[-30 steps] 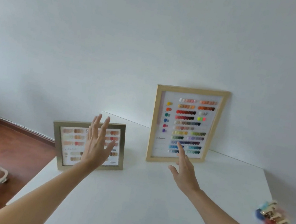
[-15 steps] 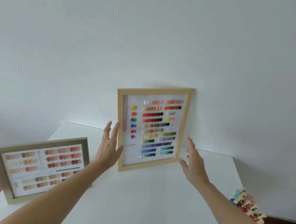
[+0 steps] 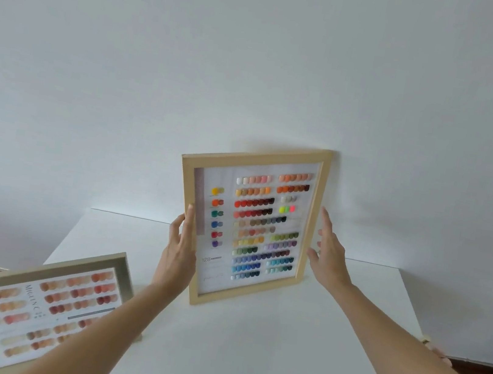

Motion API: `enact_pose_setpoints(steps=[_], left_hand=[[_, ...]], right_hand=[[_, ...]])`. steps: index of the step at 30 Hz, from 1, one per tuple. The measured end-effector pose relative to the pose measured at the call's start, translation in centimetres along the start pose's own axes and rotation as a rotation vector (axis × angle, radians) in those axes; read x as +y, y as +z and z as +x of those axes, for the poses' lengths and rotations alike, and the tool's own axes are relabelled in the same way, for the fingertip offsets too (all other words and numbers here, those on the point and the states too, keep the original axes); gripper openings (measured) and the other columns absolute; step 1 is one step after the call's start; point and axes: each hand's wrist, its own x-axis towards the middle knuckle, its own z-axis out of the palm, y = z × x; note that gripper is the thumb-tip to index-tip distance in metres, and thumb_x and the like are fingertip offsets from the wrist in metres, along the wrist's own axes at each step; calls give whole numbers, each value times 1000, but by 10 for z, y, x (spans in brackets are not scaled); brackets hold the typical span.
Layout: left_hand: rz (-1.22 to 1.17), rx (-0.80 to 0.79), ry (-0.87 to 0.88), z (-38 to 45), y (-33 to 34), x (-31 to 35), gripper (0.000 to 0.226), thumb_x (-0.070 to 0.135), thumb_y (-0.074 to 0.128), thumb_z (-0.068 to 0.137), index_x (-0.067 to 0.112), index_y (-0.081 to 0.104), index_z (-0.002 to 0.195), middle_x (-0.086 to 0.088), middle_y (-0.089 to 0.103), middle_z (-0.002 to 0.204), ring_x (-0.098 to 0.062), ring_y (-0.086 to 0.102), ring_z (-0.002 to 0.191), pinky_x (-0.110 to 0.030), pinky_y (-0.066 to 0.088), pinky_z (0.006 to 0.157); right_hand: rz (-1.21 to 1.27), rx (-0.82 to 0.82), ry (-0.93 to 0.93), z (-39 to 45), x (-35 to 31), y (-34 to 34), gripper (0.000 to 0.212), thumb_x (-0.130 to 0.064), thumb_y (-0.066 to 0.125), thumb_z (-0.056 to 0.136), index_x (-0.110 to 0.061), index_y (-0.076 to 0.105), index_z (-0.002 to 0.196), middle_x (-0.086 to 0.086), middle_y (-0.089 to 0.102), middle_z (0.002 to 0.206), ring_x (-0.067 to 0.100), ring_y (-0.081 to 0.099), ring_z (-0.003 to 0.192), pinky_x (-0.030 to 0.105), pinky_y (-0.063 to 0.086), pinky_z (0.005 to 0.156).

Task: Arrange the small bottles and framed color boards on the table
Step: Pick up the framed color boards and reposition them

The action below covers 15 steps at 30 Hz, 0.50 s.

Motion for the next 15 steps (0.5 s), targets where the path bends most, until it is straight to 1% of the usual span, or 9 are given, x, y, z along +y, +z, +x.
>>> enact_pose_setpoints(steps=[3,7,11,13,15], left_hand=[[19,6,-29,3,5,-5,100,-13,45,87,39,-15,148,-16,27,145,-30,59,76,-45,58,63],[-1,21,-11,12,9,-9,105,-14,49,85,42,-15,147,-16,31,140,-26,58,80,-44,60,67],[-31,36,-20,25,11,-14,103,-15,49,86,40,-11,150,-12,36,133,-28,56,85,-46,60,72],[-37,37,-12,33,12,-15,102,-15,48,86,38,-10,150,-12,37,129,-29,56,86,-47,59,75],[-28,30,14,43,13,-16,100,-13,52,86,34,-9,151,-15,38,129,-30,57,91,-47,59,78]], right_hand=[[31,-14,-28,17,8,7,97,4,57,89,-41,-7,147,16,47,139,32,52,122,49,48,99],[74,-27,-63,32,21,14,97,4,54,90,-42,-9,147,12,52,135,28,58,115,43,53,92],[95,-31,-91,39,33,19,103,5,54,89,-50,-14,142,11,57,129,23,62,105,41,55,89],[110,-20,-103,40,37,20,104,4,54,89,-54,-15,140,10,58,126,18,62,99,40,56,87],[124,-4,-89,42,41,20,105,5,54,89,-56,-15,139,8,58,123,19,62,99,41,57,86]])
